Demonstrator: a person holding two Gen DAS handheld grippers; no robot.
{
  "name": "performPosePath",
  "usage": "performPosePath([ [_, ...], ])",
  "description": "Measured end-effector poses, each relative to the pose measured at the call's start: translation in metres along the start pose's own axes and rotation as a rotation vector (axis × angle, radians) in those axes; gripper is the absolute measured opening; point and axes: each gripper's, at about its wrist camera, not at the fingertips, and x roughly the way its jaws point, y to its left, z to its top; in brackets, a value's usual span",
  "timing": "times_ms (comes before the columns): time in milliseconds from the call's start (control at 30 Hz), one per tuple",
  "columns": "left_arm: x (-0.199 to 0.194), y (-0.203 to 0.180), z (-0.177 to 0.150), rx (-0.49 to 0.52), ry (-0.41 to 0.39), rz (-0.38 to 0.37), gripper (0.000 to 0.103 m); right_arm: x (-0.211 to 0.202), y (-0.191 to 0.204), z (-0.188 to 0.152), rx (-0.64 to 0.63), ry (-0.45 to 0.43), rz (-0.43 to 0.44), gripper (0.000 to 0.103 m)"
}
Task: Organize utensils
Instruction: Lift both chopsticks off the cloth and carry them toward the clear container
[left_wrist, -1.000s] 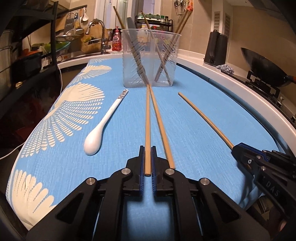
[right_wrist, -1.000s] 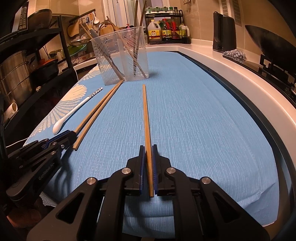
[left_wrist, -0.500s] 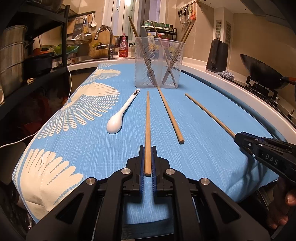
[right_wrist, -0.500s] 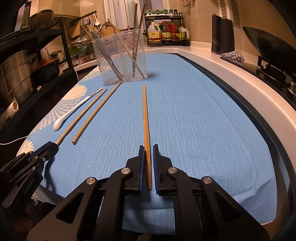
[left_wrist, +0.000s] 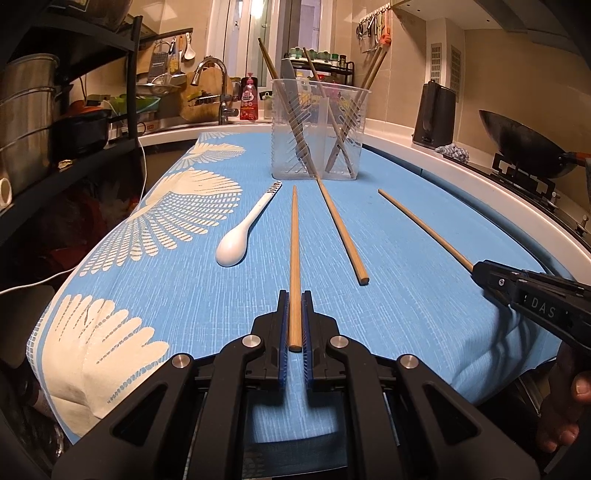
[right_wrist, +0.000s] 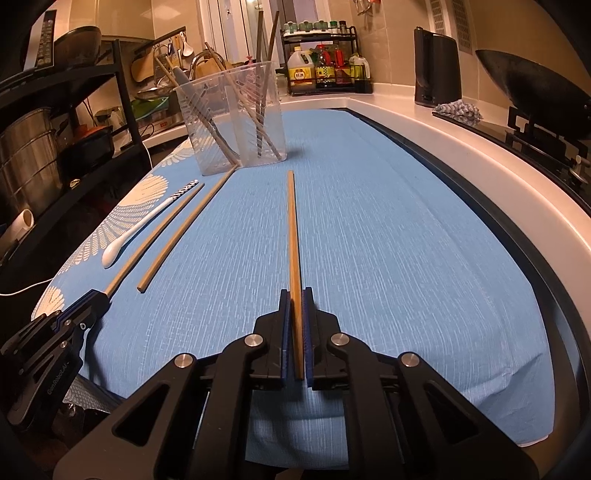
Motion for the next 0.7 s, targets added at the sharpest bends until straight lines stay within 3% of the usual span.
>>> performPosePath([
  [700,0.0001,-0.0009,-0.0003,0.006,-0.004,0.007,0.007,-0.0001,0.0023,-0.0005,-0.020,-0.003,-0.005,0.009],
])
